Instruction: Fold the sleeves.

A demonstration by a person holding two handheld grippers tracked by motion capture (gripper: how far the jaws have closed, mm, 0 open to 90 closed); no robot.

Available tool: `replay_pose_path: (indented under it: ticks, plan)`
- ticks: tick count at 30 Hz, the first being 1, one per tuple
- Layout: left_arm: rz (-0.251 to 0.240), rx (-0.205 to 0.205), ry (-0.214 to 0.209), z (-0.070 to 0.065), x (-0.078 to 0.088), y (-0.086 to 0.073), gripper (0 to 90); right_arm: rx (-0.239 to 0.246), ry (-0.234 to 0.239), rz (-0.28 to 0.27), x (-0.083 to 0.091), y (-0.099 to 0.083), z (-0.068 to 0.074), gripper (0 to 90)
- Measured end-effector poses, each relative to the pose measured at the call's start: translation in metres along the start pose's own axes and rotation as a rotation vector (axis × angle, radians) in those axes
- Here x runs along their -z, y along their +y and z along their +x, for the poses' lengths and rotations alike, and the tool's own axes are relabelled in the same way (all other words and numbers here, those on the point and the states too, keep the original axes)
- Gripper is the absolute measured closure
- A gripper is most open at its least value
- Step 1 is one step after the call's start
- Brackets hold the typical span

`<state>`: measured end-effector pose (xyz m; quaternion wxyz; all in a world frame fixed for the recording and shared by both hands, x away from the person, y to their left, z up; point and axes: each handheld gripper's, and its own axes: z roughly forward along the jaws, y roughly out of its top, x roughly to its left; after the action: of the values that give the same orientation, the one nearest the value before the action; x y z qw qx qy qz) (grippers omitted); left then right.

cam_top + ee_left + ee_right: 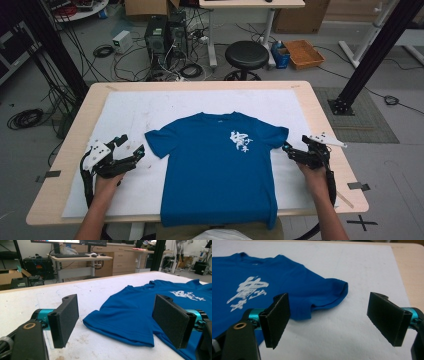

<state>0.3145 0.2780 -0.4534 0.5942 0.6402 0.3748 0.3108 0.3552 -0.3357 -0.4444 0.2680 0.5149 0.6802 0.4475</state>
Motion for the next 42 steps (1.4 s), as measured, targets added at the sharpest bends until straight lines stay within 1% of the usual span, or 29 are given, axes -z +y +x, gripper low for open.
replay_pose_path:
  ticks: [2, 4, 5, 8, 9, 10, 11, 12, 14, 15, 17, 18, 21, 23, 25, 26, 27, 28, 29, 30, 31, 32, 33, 34, 36, 38, 39, 41, 42]
  plan:
    - [0.002, -0.014, 0.002, -0.001, 0.001, 0.000, 21.3, 0.013, -0.010, 0.001, -0.004, 0.005, 0.002, 18.3]
    - [0.001, -0.013, 0.002, -0.002, 0.001, 0.000, 21.4, 0.017, -0.019, 0.003, -0.006, 0.009, 0.003, 18.3]
    - [0.004, -0.014, 0.013, -0.002, 0.003, 0.000, 21.4, 0.012, -0.034, 0.026, -0.015, 0.018, 0.006, 18.4]
    - [0.004, -0.010, 0.016, -0.004, 0.003, 0.000, 21.3, 0.015, -0.070, 0.078, -0.027, 0.023, 0.009, 18.8]
    - [0.003, -0.012, 0.017, -0.004, 0.004, 0.000, 21.3, 0.015, -0.070, 0.078, -0.027, 0.023, 0.009, 18.8]
    - [0.003, -0.012, 0.016, -0.005, 0.005, -0.001, 21.4, 0.008, -0.082, 0.127, -0.034, 0.024, 0.010, 23.1]
    - [0.000, -0.012, 0.015, -0.005, 0.006, -0.001, 21.4, 0.008, -0.082, 0.127, -0.034, 0.024, 0.010, 23.1]
    - [0.001, -0.013, 0.015, -0.005, 0.006, -0.001, 21.4, -0.029, -0.076, 0.157, -0.038, 0.024, 0.008, 25.3]
    - [-0.002, -0.013, 0.017, -0.005, 0.007, -0.001, 21.4, -0.036, -0.072, 0.168, -0.040, 0.024, 0.008, 27.3]
    - [-0.001, -0.009, 0.017, -0.005, 0.007, -0.001, 21.4, -0.057, -0.072, 0.210, -0.045, 0.023, 0.010, 29.6]
    - [-0.001, -0.009, 0.018, -0.005, 0.006, -0.001, 21.4, -0.041, -0.085, 0.246, -0.050, 0.021, 0.012, 34.8]
    - [-0.001, -0.009, 0.018, -0.005, 0.006, -0.001, 21.4, -0.021, -0.106, 0.279, -0.053, 0.020, 0.013, 35.7]
    - [0.001, -0.013, 0.017, -0.005, 0.007, -0.001, 21.4, -0.015, -0.136, 0.285, -0.053, 0.021, 0.016, 39.1]
    - [0.002, -0.017, 0.016, -0.005, 0.006, -0.001, 21.4, -0.020, -0.142, 0.285, -0.053, 0.021, 0.016, 40.1]
    - [0.004, -0.016, 0.019, -0.006, 0.006, -0.001, 21.4, -0.014, -0.168, 0.286, -0.055, 0.021, 0.019, 44.6]
    - [0.004, -0.015, 0.020, -0.006, 0.006, -0.001, 21.4, -0.002, -0.165, 0.284, -0.055, 0.022, 0.020, 50.8]
    - [0.004, -0.016, 0.023, -0.006, 0.006, -0.001, 21.4, 0.011, -0.140, 0.286, -0.055, 0.022, 0.022, 60.2]
    - [0.004, -0.016, 0.023, -0.006, 0.006, -0.001, 21.4, 0.011, -0.140, 0.286, -0.055, 0.022, 0.022, 60.2]
    - [0.008, -0.018, 0.026, -0.006, 0.006, -0.001, 21.4, 0.017, -0.123, 0.285, -0.055, 0.023, 0.022, 70.8]
    - [0.009, -0.016, 0.029, -0.006, 0.006, -0.001, 21.5, -0.001, -0.089, 0.285, -0.055, 0.023, 0.022, 83.6]
    - [0.012, -0.011, 0.034, -0.006, 0.006, 0.000, 21.6, -0.018, -0.081, 0.282, -0.055, 0.023, 0.021, 84.8]
    - [0.012, -0.011, 0.034, -0.006, 0.006, 0.000, 21.6, -0.018, -0.081, 0.282, -0.055, 0.023, 0.021, 84.8]
    - [0.022, -0.002, 0.045, -0.005, 0.005, 0.000, 21.7, -0.045, -0.067, 0.249, -0.052, 0.024, 0.018, 85.8]
    - [0.028, 0.006, 0.049, -0.005, 0.004, 0.000, 21.7, -0.023, -0.069, 0.217, -0.049, 0.026, 0.019, 86.0]
    - [0.041, 0.011, 0.055, -0.005, 0.003, 0.001, 22.1, 0.020, -0.051, 0.116, -0.039, 0.034, 0.027, 86.0]
    - [0.054, 0.017, 0.063, -0.004, 0.002, 0.001, 22.1, 0.052, 0.012, 0.031, -0.031, 0.044, 0.041, 86.0]
    - [0.059, 0.020, 0.066, -0.004, 0.001, 0.001, 22.1, 0.057, 0.044, 0.016, -0.030, 0.047, 0.047, 85.9]
    - [0.063, 0.017, 0.070, -0.004, 0.001, 0.001, 22.1, 0.107, 0.103, 0.019, -0.034, 0.050, 0.066, 85.6]
    - [0.065, 0.012, 0.068, -0.005, 0.001, 0.002, 22.1, 0.107, 0.103, 0.019, -0.034, 0.050, 0.066, 85.6]
